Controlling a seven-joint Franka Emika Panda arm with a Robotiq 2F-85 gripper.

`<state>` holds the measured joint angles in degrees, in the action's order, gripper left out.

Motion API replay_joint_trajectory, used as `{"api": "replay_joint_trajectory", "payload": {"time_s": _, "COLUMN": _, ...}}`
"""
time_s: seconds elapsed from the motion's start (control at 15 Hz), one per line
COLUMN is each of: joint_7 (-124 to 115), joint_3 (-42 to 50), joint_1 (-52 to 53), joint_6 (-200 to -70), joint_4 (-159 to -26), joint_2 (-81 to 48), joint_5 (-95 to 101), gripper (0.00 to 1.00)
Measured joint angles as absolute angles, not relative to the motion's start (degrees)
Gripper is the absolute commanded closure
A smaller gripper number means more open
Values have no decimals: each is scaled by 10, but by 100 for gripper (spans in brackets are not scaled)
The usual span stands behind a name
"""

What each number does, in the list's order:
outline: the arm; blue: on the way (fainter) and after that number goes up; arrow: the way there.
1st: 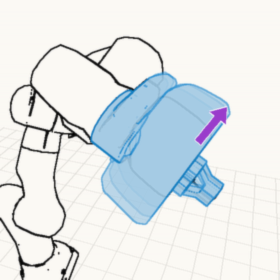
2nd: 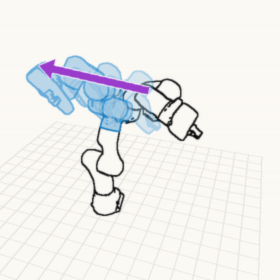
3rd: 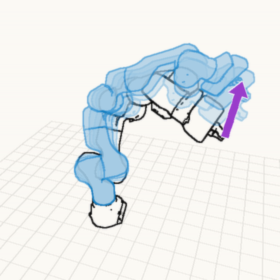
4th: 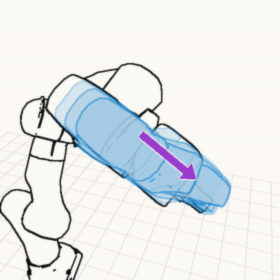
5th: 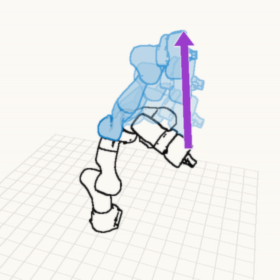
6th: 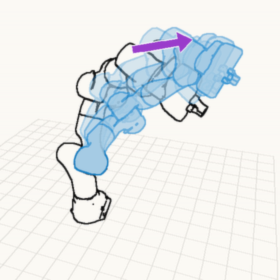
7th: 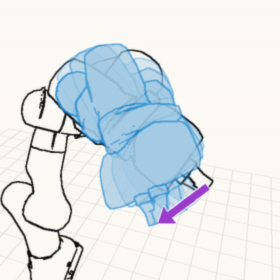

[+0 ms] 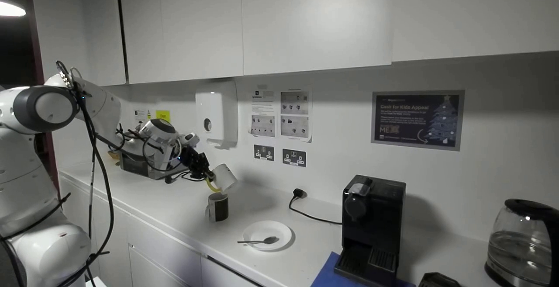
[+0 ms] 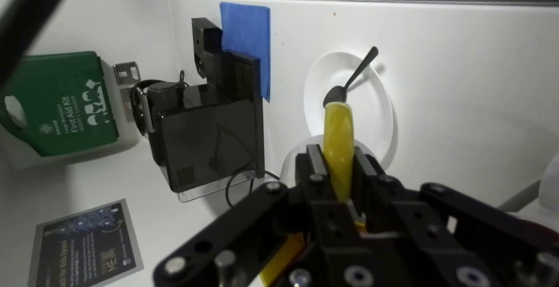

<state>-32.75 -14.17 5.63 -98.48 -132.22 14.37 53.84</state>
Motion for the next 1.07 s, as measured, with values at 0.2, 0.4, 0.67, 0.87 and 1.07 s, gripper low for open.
{"api": "replay_joint_trajectory", "payload": {"time_s": 0.2, "joint_7": -342, "joint_3": -142, "joint_1": 64, "joint_6": -975, "joint_4": -1322, "joint_2": 134, "joint_5": 557, "gripper": 95}}
{"api": "replay_joint_trajectory", "payload": {"time_s": 0.4, "joint_7": -355, "joint_3": -142, "joint_1": 70, "joint_6": -963, "joint_4": -1322, "joint_2": 124, "joint_5": 573, "gripper": 95}}
{"api": "replay_joint_trajectory", "payload": {"time_s": 0.67, "joint_7": -364, "joint_3": -142, "joint_1": 79, "joint_6": -948, "joint_4": -1322, "joint_2": 113, "joint_5": 590, "gripper": 95}}
{"api": "replay_joint_trajectory", "payload": {"time_s": 0.87, "joint_7": -365, "joint_3": -143, "joint_1": 85, "joint_6": -941, "joint_4": -1322, "joint_2": 108, "joint_5": 600, "gripper": 95}}
{"api": "replay_joint_trajectory", "payload": {"time_s": 1.07, "joint_7": -365, "joint_3": -143, "joint_1": 90, "joint_6": -939, "joint_4": -1322, "joint_2": 107, "joint_5": 608, "gripper": 95}}
